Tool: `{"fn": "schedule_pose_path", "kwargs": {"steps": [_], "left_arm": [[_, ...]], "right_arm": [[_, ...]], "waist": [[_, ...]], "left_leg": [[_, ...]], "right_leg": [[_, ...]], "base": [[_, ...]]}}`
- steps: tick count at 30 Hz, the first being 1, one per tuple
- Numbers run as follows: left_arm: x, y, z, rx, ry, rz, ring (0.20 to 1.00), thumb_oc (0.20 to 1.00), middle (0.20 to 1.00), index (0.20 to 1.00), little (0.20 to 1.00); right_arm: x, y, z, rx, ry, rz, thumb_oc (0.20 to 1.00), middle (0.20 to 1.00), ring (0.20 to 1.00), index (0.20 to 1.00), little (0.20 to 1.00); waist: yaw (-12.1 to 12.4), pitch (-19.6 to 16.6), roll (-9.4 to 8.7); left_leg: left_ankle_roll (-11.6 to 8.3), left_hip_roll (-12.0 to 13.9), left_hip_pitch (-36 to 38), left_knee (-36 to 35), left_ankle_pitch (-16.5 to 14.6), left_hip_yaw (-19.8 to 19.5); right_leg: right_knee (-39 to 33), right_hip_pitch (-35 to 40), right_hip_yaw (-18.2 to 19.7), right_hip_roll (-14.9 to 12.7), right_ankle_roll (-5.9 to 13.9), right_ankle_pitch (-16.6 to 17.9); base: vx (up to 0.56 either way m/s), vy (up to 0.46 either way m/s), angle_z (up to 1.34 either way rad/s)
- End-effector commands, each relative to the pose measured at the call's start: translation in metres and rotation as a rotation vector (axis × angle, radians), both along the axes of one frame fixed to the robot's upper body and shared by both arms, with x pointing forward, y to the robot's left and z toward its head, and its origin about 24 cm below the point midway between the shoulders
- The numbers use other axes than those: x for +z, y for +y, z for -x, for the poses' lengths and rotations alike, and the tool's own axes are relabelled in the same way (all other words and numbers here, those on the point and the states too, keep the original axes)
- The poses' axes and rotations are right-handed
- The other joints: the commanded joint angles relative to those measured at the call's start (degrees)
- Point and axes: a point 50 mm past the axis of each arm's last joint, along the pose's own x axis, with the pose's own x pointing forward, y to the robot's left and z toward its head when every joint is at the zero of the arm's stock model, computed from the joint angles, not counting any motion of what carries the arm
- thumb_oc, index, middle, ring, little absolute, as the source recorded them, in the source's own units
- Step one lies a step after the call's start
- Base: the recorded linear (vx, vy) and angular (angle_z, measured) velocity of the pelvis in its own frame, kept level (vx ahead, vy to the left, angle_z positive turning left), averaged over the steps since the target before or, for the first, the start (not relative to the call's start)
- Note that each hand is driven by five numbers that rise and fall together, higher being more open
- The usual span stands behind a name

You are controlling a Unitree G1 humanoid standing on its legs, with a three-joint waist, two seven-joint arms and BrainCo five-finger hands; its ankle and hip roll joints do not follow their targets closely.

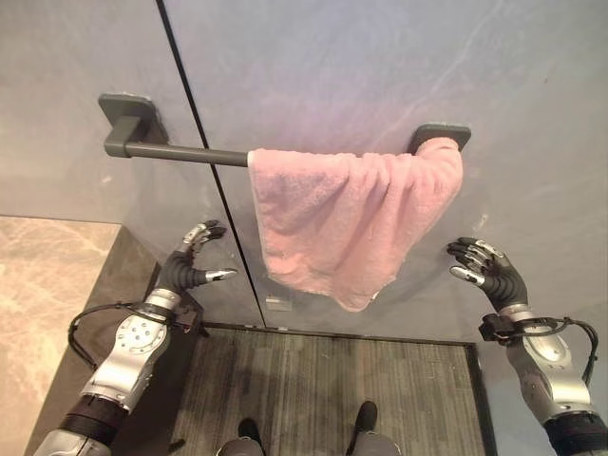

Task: Put brush and paste in cup on sink, flatten towel.

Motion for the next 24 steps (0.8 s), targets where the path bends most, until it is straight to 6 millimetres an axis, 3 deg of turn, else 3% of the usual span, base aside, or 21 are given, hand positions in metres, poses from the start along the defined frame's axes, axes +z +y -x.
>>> {"fn": "schedule_pose_path", "kwargs": {"steps": [1,3,4,5,6,11,12,13,17,24], "left_arm": [[0.057,-0.050,-0.026,-0.236,-0.226,0.044,1.000,1.000,1.000,1.000,1.000],[0.054,-0.058,-0.027,-0.260,-0.213,0.045,1.000,1.000,1.000,1.000,1.000],[0.053,-0.061,-0.026,-0.273,-0.209,0.051,1.000,1.000,1.000,1.000,1.000],[0.050,-0.067,-0.027,-0.285,-0.202,0.039,1.000,1.000,1.000,1.000,1.000],[0.048,-0.071,-0.027,-0.297,-0.194,0.052,1.000,1.000,1.000,1.000,1.000],[0.046,-0.082,-0.025,-0.349,-0.175,0.065,1.000,1.000,1.000,1.000,1.000],[0.042,-0.086,-0.024,-0.357,-0.165,0.053,0.664,0.664,0.664,0.664,0.664],[0.043,-0.088,-0.023,-0.359,-0.174,0.033,0.225,0.225,0.225,0.225,0.225],[0.041,-0.090,-0.022,-0.351,-0.176,0.008,0.200,0.200,0.200,0.200,0.200],[0.035,-0.075,-0.018,-0.296,-0.157,0.012,0.200,0.200,0.200,0.200,0.200]], "right_arm": [[0.046,0.021,-0.035,0.101,-0.173,-0.028,1.000,1.000,1.000,1.000,1.000],[0.046,0.035,-0.040,0.145,-0.171,-0.055,1.000,1.000,1.000,1.000,1.000],[0.047,0.038,-0.041,0.164,-0.169,-0.052,1.000,1.000,1.000,1.000,1.000],[0.044,0.043,-0.043,0.182,-0.154,-0.064,1.000,1.000,1.000,1.000,1.000],[0.050,0.058,-0.050,0.234,-0.168,-0.074,1.000,1.000,1.000,1.000,1.000],[0.049,0.070,-0.055,0.284,-0.148,-0.059,1.000,1.000,1.000,1.000,1.000],[0.044,0.074,-0.056,0.291,-0.129,-0.072,0.539,0.539,0.539,0.539,0.539],[0.042,0.075,-0.056,0.291,-0.118,-0.079,0.200,0.200,0.200,0.200,0.200],[0.035,0.084,-0.058,0.313,-0.085,-0.118,0.200,0.200,0.200,0.200,0.200],[0.035,0.109,-0.062,0.404,-0.068,-0.137,0.200,0.200,0.200,0.200,0.200]], "waist": [[-0.79,-0.75,2.77],[-0.12,-1.26,2.36],[-0.32,-1.63,2.31],[-0.74,-1.95,2.25],[-0.20,-2.69,2.01],[0.39,-3.82,1.55],[0.39,-4.33,1.32],[0.41,-4.61,1.31],[0.78,-4.99,1.29],[2.27,-5.33,1.27]], "left_leg": [[-0.63,1.72,1.40,-3.29,5.19,-1.35],[-1.26,1.13,3.07,-4.28,4.52,-0.56],[-1.47,1.19,3.57,-4.79,4.91,-0.45],[-1.57,1.65,4.09,-5.47,5.22,-0.62],[-1.82,2.32,4.89,-5.77,5.32,0.39],[-2.43,3.03,5.90,-5.92,5.88,0.55],[-2.68,3.33,6.25,-6.05,6.10,0.16],[-2.83,3.45,6.29,-6.06,6.23,-0.02],[-3.28,3.86,6.50,-6.46,6.90,-0.58],[-3.83,4.42,6.25,-6.81,7.64,-1.19]], "right_leg": [[11.16,1.72,-0.32,2.25,3.84,-6.34],[9.63,3.02,-3.89,3.52,4.00,-8.38],[7.92,4.12,-3.57,3.86,4.13,-8.44],[6.79,4.05,-0.70,5.30,3.60,-9.29],[4.89,4.84,-0.25,5.61,3.78,-8.78],[2.69,7.01,-1.10,6.52,3.32,-9.31],[2.32,7.90,-1.62,6.93,3.12,-9.72],[1.97,8.34,-1.98,7.07,3.03,-9.90],[0.73,9.61,-3.09,7.55,2.83,-10.09],[-1.13,11.07,-4.32,7.96,2.69,-9.89]], "base": [[0.05,0.211,-0.58],[0.06,0.132,-0.60],[0.05,-0.022,-0.52],[0.08,-0.055,-0.39],[0.06,-0.054,-0.27],[0.06,-0.072,-0.35],[0.08,-0.104,0.02],[0.07,-0.107,0.05],[0.03,-0.070,0.10],[0.01,-0.027,0.09]]}}
